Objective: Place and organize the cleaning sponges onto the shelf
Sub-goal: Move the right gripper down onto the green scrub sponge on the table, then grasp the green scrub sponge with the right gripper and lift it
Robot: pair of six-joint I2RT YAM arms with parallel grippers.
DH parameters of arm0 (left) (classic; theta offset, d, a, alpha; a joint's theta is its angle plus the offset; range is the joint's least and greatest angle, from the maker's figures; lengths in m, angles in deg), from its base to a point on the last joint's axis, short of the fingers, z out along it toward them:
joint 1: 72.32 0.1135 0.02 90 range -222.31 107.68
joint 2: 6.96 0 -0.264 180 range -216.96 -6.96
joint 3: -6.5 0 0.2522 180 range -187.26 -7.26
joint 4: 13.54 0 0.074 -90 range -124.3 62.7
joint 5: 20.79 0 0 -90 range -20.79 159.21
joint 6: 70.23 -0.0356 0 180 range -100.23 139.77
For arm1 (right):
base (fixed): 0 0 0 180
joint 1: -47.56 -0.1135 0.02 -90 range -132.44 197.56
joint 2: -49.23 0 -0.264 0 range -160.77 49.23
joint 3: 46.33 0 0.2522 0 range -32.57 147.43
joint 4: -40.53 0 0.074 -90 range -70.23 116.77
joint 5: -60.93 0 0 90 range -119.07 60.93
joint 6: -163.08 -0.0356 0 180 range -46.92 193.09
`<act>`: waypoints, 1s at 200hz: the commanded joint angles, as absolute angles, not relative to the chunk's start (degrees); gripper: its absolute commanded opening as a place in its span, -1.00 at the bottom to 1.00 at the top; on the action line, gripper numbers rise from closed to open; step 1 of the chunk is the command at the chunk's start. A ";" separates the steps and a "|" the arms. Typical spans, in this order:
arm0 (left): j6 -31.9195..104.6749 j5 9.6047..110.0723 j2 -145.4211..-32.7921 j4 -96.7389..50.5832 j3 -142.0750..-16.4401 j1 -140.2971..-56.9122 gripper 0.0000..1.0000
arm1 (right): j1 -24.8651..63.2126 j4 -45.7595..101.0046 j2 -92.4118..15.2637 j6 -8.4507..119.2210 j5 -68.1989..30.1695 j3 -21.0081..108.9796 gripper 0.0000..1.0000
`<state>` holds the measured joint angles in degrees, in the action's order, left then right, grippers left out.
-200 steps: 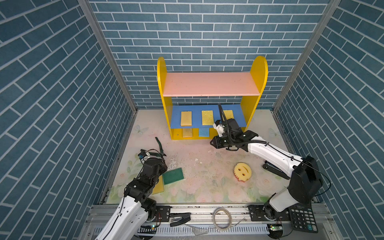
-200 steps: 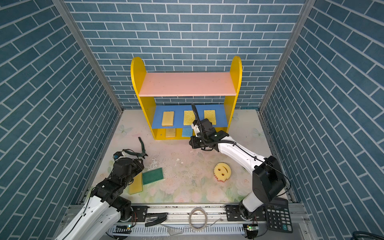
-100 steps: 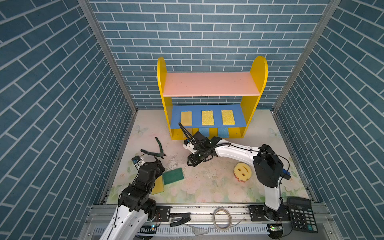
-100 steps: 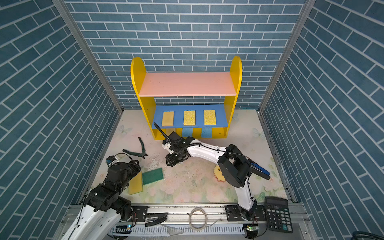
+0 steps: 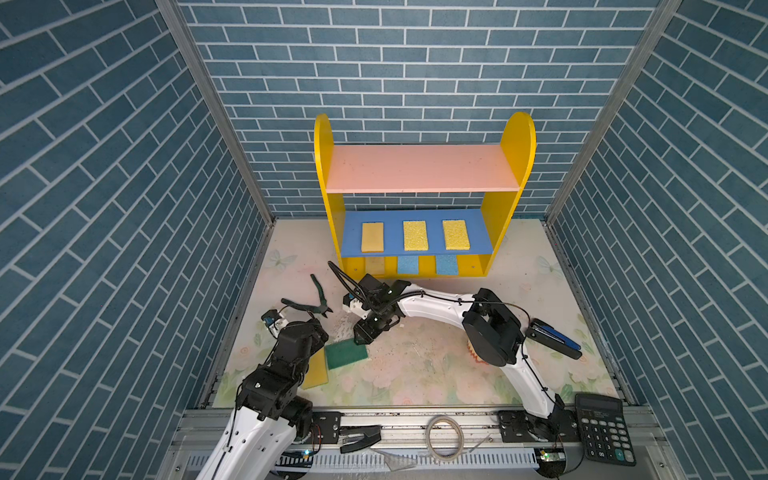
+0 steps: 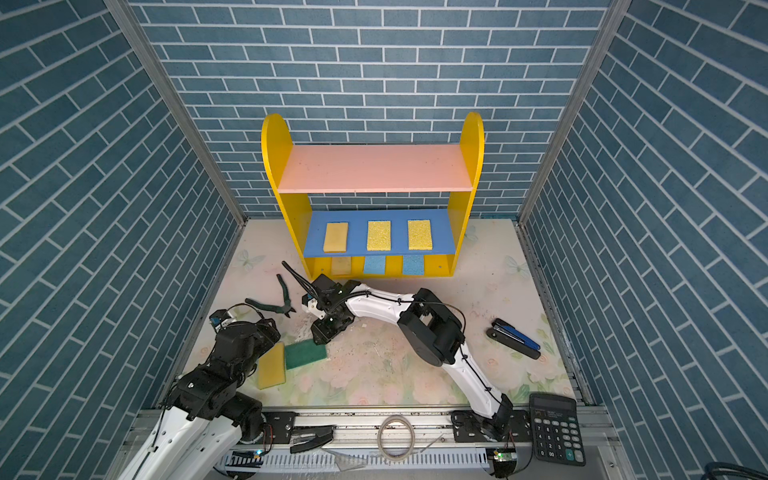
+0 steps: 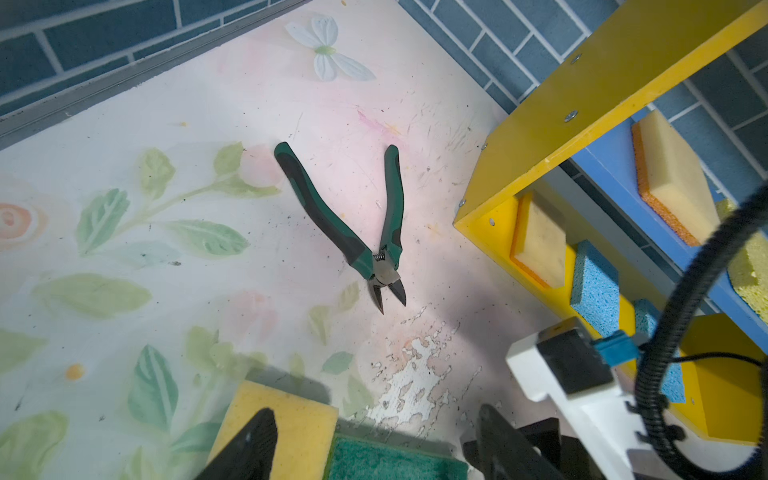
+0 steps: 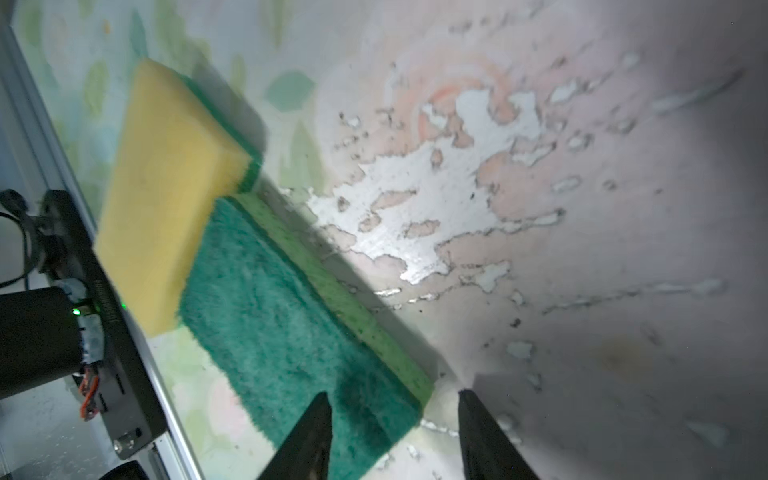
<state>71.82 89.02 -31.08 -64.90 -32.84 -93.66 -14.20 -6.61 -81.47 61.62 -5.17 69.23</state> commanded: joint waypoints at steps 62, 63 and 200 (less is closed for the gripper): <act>71.98 89.57 -31.92 -62.96 -31.43 -93.41 0.55 | -15.41 -0.97 -82.11 58.02 -4.70 63.05 -0.77; 71.89 89.50 -31.92 -62.79 -31.38 -93.41 0.55 | -15.39 -0.76 -82.05 57.95 -4.67 62.92 -0.78; 67.23 88.95 -35.42 -56.89 -31.52 -93.05 0.56 | -6.06 4.01 -53.70 47.43 -20.18 51.11 -1.00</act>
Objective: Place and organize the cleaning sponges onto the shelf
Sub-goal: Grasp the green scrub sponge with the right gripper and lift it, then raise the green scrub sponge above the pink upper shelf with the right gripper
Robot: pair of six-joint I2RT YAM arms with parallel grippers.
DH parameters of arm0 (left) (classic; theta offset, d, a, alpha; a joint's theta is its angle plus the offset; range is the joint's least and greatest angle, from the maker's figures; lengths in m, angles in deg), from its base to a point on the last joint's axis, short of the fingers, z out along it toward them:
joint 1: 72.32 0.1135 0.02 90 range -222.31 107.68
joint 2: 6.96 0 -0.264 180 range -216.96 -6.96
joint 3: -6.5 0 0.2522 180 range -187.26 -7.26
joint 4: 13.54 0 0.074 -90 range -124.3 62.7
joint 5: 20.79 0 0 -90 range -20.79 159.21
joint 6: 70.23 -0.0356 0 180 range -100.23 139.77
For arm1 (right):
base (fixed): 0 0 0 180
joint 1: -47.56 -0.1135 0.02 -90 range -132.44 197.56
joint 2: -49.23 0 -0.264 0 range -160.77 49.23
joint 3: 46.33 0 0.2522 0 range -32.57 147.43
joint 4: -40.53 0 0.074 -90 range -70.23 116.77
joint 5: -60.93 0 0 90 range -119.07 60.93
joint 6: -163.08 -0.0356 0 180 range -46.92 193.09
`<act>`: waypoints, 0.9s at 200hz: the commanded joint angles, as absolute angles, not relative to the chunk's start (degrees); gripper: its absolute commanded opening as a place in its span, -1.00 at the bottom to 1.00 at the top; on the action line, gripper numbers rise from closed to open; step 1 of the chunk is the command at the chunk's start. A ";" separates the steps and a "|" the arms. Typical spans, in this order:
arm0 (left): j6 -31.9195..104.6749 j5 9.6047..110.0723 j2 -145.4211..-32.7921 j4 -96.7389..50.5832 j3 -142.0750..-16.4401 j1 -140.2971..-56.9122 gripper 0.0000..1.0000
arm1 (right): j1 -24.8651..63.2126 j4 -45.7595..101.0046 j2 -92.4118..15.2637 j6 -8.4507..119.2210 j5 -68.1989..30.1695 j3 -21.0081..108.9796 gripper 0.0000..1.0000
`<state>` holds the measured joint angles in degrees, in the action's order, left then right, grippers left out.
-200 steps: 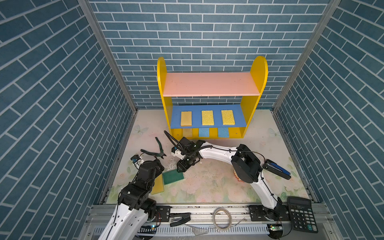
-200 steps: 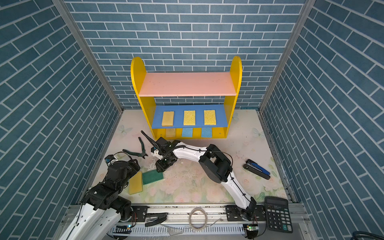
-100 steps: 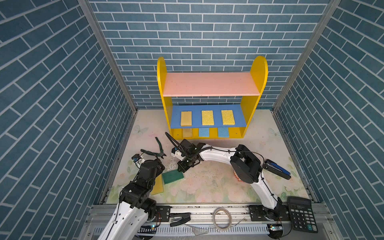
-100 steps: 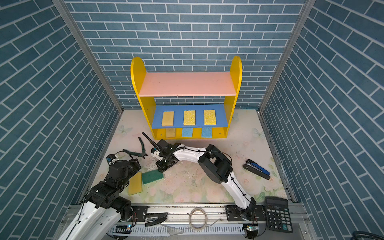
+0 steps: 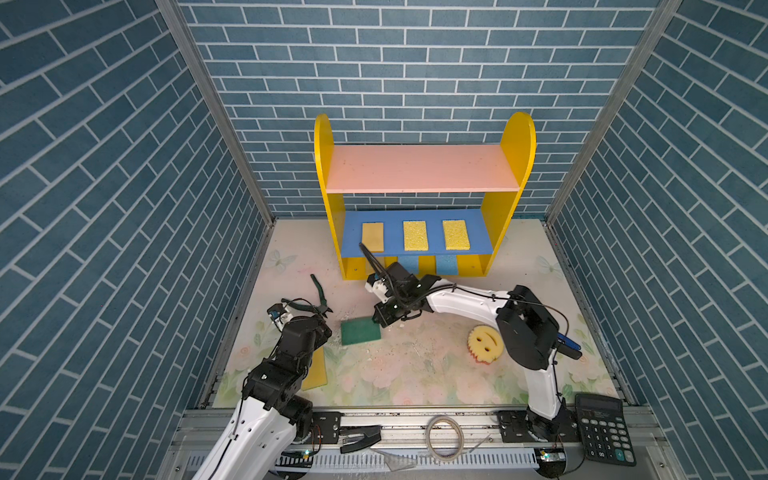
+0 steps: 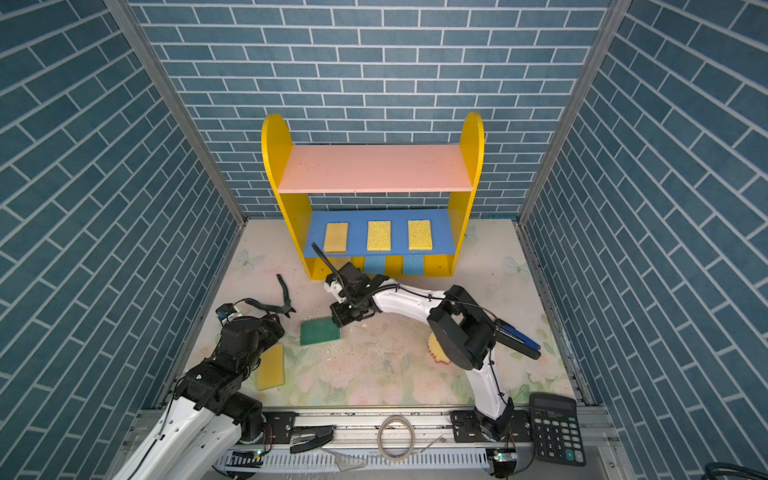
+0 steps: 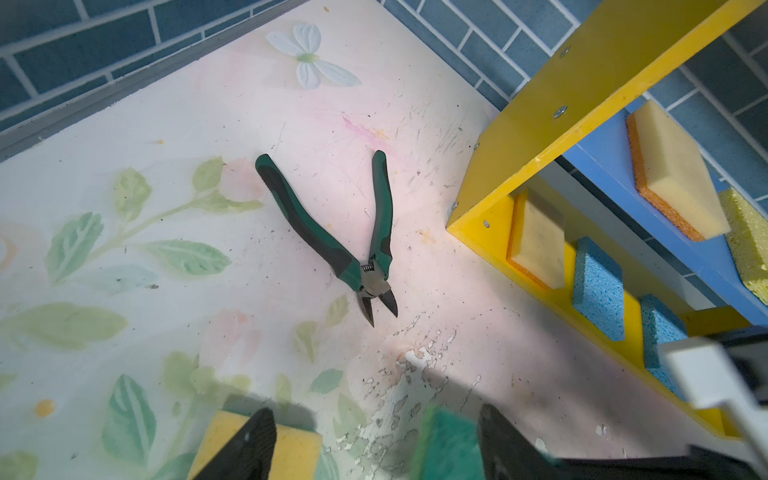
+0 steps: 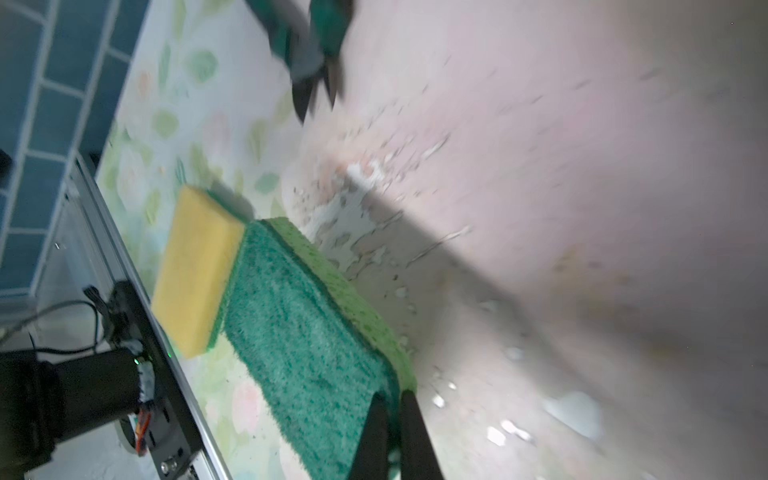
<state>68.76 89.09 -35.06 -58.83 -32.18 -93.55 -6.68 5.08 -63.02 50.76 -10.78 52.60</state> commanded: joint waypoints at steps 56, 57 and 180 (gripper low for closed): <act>64.90 87.30 -36.89 -55.11 -32.28 -92.61 0.56 | -3.25 -0.30 -38.94 43.74 -38.54 51.62 -1.00; 64.84 87.31 -36.91 -55.14 -32.29 -92.61 0.56 | -3.20 -0.34 -38.58 43.73 -38.90 51.67 -1.00; 62.00 83.54 -36.40 -55.10 -33.02 -92.53 0.53 | 4.01 16.82 -32.69 54.63 -60.53 64.45 -1.00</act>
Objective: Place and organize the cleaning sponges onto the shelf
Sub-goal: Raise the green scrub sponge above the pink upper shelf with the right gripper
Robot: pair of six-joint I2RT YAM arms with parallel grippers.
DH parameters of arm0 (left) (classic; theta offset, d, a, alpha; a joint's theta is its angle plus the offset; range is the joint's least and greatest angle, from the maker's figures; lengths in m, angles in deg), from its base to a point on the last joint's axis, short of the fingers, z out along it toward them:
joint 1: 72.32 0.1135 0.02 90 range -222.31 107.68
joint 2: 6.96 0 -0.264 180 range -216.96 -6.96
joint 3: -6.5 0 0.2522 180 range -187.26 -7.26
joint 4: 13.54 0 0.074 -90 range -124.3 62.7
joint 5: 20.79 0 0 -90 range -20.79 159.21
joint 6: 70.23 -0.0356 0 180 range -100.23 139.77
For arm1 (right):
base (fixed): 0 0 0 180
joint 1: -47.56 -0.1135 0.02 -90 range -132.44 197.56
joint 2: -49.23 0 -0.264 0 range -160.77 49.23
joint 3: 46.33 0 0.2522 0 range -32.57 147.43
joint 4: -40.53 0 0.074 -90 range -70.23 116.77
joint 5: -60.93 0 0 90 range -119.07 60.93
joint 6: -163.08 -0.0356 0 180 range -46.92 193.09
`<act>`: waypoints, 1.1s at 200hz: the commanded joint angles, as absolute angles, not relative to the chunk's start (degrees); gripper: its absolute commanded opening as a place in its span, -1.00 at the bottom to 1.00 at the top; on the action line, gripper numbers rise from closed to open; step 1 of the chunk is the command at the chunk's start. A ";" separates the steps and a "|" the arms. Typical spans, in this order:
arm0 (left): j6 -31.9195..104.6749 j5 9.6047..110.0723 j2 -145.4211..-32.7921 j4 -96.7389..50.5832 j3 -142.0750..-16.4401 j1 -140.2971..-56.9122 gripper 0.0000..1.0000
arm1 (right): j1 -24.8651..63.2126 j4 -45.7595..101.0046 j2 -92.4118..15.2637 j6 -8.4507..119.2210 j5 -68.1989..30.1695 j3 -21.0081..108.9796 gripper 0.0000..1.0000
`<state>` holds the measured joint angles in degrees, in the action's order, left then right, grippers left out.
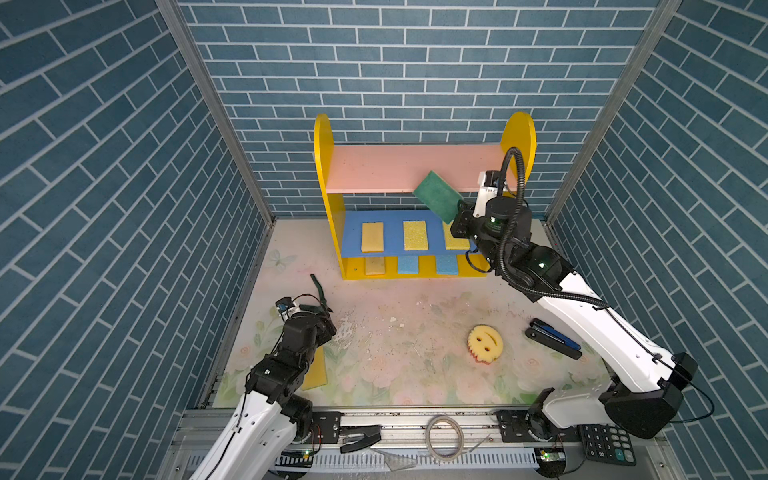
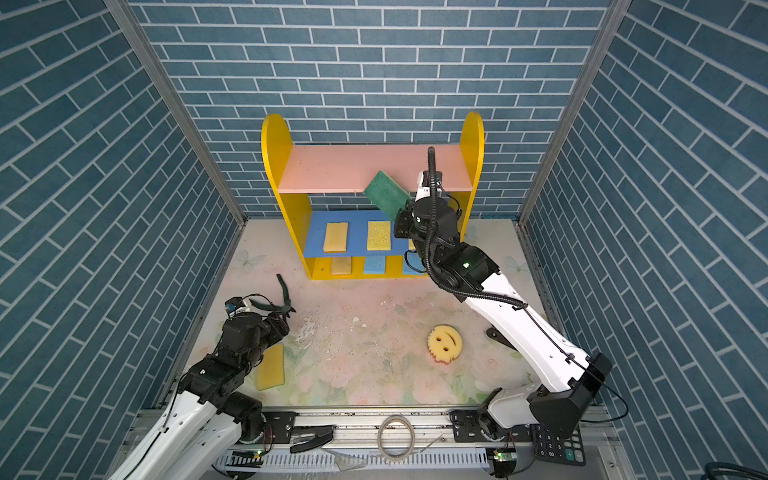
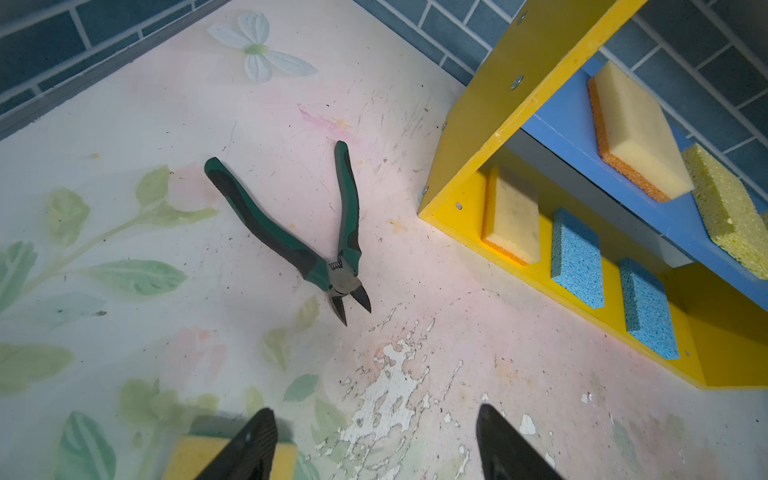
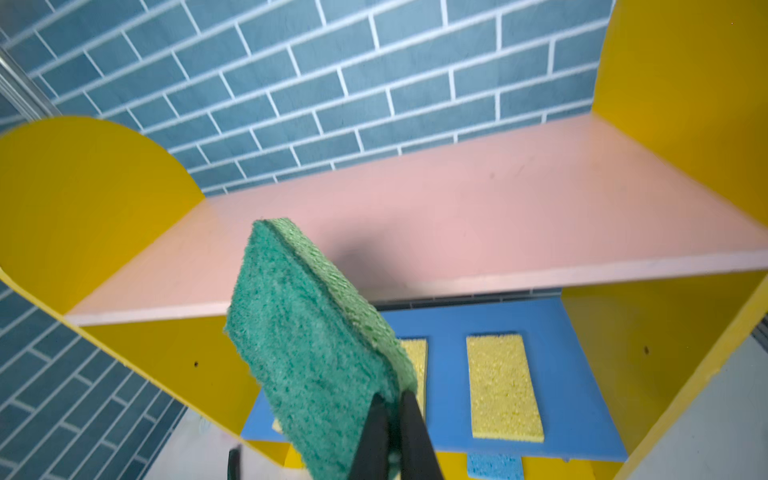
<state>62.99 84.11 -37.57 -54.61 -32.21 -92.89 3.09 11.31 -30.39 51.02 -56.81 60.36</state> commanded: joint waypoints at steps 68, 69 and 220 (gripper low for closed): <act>61.69 82.17 -35.86 -54.96 -32.67 -92.49 0.48 | 9.40 17.55 -37.12 51.24 -59.16 71.70 -1.00; 61.65 82.06 -35.92 -54.67 -32.62 -92.51 0.48 | 9.49 17.46 -37.19 51.13 -59.01 71.82 -1.00; 52.73 55.85 -69.28 -22.36 -78.65 -95.19 0.49 | 9.64 4.24 -51.10 34.12 -22.76 92.26 -1.00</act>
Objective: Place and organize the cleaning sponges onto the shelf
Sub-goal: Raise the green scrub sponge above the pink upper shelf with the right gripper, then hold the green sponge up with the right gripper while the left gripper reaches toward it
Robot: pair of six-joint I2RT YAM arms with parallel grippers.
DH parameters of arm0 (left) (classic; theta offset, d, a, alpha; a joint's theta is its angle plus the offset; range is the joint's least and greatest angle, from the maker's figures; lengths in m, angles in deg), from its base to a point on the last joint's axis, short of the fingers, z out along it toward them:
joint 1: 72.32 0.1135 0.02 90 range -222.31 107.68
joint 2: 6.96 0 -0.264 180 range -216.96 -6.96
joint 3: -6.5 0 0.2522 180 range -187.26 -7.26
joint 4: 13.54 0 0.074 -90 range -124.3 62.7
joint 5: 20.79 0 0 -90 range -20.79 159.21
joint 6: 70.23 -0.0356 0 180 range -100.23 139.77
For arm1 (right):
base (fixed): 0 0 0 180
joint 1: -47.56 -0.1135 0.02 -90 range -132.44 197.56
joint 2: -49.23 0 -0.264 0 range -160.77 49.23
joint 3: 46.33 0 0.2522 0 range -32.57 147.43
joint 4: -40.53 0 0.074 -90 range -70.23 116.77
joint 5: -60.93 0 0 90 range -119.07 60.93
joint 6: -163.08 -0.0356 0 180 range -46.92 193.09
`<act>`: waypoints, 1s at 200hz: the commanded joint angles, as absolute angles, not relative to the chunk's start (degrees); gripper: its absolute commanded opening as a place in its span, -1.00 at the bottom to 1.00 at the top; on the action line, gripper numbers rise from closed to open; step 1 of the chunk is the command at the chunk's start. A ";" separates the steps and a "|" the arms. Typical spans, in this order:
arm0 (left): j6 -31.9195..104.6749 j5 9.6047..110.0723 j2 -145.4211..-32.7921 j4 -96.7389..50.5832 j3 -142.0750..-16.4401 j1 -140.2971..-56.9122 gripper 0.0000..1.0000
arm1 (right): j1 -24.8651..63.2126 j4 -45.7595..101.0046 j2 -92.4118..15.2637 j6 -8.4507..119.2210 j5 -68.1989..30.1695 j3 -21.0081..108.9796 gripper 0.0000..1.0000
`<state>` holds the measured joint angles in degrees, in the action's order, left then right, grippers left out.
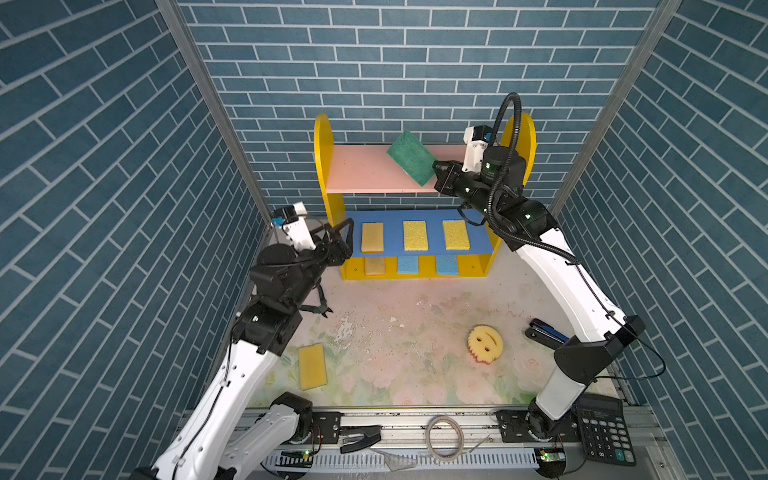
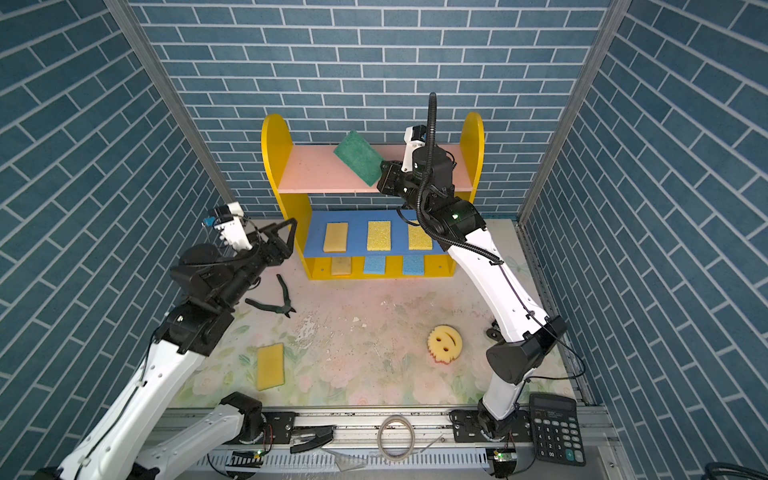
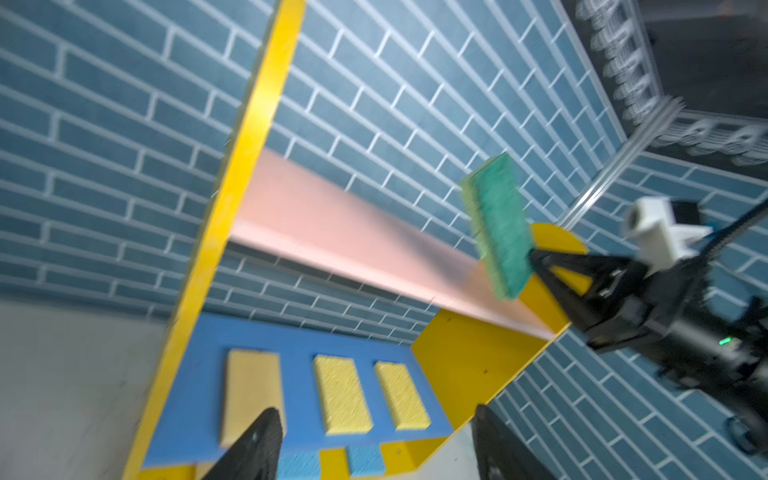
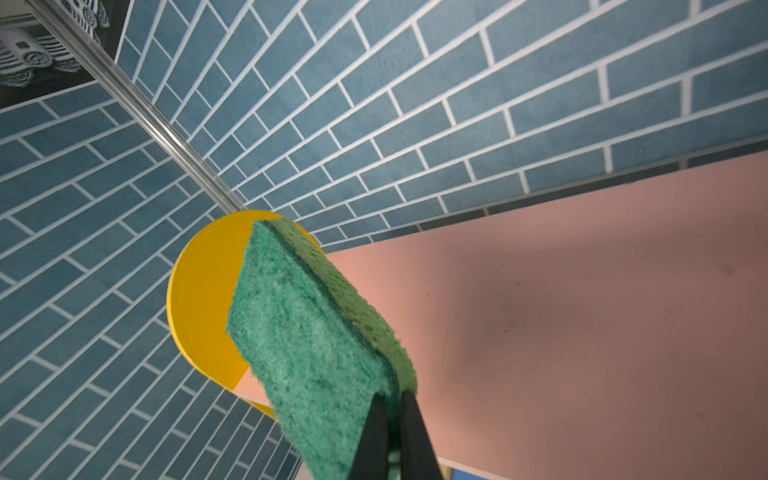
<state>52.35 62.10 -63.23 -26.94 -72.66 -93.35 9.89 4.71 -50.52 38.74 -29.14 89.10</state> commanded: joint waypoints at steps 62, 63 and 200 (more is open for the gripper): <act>51.56 58.37 -83.61 -23.02 -92.37 -101.84 0.58 | 9.16 6.14 -51.74 29.91 -15.90 93.05 -1.00; 51.53 58.38 -83.78 -23.10 -92.53 -101.84 0.58 | 9.15 6.22 -51.71 29.88 -15.81 93.00 -1.00; 51.91 59.28 -90.36 -20.38 -101.52 -103.20 -0.87 | 9.14 13.58 -42.09 29.05 -15.30 78.06 -0.77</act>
<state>53.73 57.53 -92.52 -20.99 -100.03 -103.65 8.99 10.92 -45.77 29.53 -15.77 81.25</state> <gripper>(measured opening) 0.118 0.065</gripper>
